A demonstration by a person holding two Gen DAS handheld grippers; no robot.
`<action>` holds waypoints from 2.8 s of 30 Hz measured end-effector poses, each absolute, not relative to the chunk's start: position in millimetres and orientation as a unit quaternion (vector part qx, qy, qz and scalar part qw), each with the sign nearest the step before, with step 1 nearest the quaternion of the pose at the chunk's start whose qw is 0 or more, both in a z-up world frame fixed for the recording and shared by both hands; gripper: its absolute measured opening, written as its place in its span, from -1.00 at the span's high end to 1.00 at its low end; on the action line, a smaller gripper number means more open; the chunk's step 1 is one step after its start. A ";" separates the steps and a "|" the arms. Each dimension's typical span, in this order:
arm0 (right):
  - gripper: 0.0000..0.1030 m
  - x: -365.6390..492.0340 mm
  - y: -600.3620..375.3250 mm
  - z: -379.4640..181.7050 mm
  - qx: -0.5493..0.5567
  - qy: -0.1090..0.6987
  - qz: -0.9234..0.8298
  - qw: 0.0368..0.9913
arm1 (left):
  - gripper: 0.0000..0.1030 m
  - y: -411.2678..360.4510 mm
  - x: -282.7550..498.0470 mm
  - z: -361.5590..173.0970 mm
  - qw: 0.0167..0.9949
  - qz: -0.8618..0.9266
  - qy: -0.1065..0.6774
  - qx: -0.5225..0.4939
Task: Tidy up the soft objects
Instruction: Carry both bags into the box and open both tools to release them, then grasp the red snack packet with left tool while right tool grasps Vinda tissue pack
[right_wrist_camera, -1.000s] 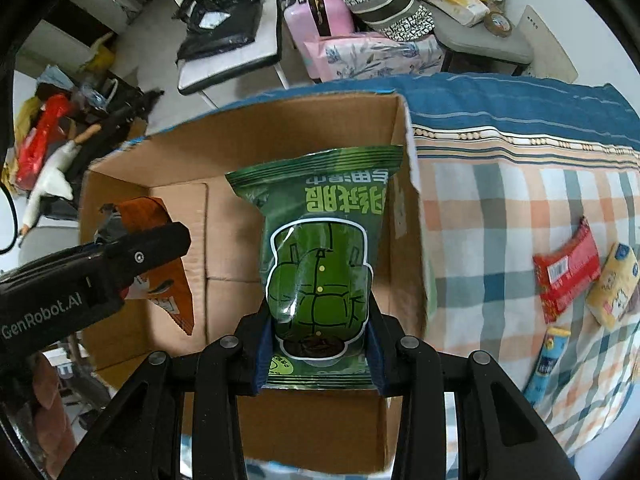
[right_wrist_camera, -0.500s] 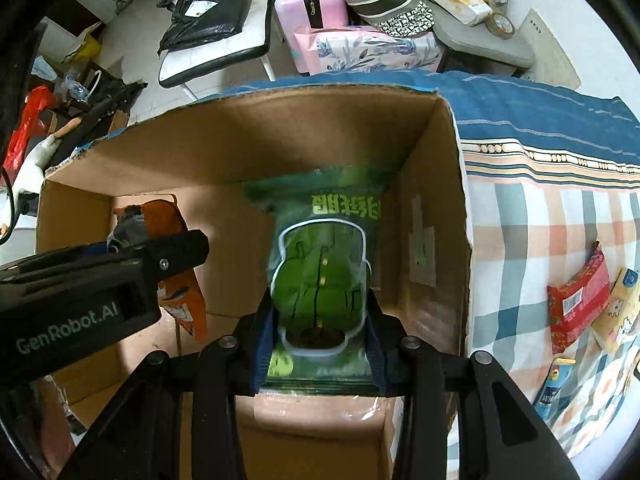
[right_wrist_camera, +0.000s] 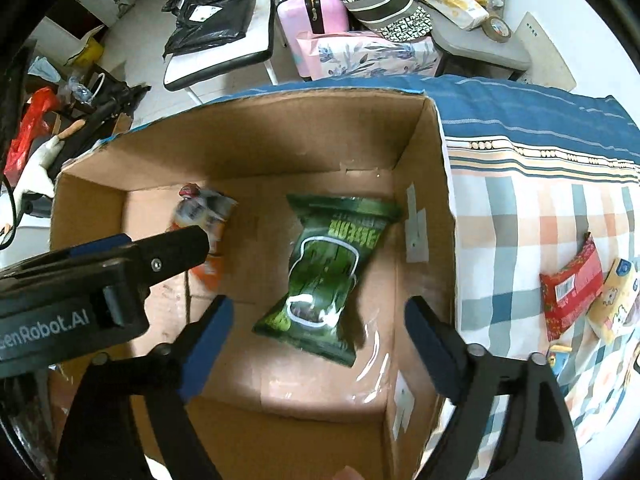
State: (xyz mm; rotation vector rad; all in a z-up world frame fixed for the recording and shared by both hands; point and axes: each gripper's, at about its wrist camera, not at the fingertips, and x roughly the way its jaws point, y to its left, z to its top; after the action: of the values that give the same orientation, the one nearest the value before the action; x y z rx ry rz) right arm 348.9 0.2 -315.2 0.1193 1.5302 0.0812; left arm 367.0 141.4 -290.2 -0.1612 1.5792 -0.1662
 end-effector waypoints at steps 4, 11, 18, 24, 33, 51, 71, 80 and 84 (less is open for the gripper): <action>-1.00 333.9 6.6 -302.7 0.037 0.685 0.038 0.727 | -0.70 144.3 348.8 -273.8 0.714 -0.068 0.695 -0.058; -1.00 304.0 12.0 -277.3 0.036 0.673 0.044 0.737 | -0.82 155.1 313.6 -248.3 0.737 -0.056 0.672 -0.044; -1.00 268.7 13.7 -242.0 0.033 0.651 0.044 0.757 | -0.90 156.8 283.6 -219.7 0.758 -0.059 0.648 -0.036; -1.00 244.5 12.1 -206.1 0.036 0.630 0.052 0.774 | -0.90 161.3 256.9 -187.8 0.781 -0.042 0.622 -0.034; -1.00 207.3 -26.1 -164.9 0.094 0.591 0.065 0.798 | -0.90 125.1 226.6 -134.3 0.820 -0.031 0.572 0.011; -1.00 201.5 -323.2 -203.4 0.197 0.591 -0.129 0.772 | -0.90 -157.5 297.5 -176.8 0.795 -0.137 0.557 0.195; -0.97 268.5 -431.2 -360.8 0.238 0.669 -0.149 0.689 | -0.90 -299.8 344.3 -376.6 0.649 -0.223 0.659 0.308; -0.55 287.5 -436.0 -389.5 0.273 0.683 -0.132 0.664 | -0.89 -301.3 352.9 -376.7 0.634 -0.253 0.669 0.295; -0.31 289.2 -435.2 -401.8 0.285 0.691 -0.133 0.651 | -0.89 -300.6 353.7 -376.2 0.630 -0.262 0.670 0.290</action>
State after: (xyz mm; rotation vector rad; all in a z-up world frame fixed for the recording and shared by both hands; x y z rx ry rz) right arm 289.2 -435.2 -401.8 0.6484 1.5690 -0.3026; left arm 353.7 -300.6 -376.2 0.6649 1.5353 -0.6004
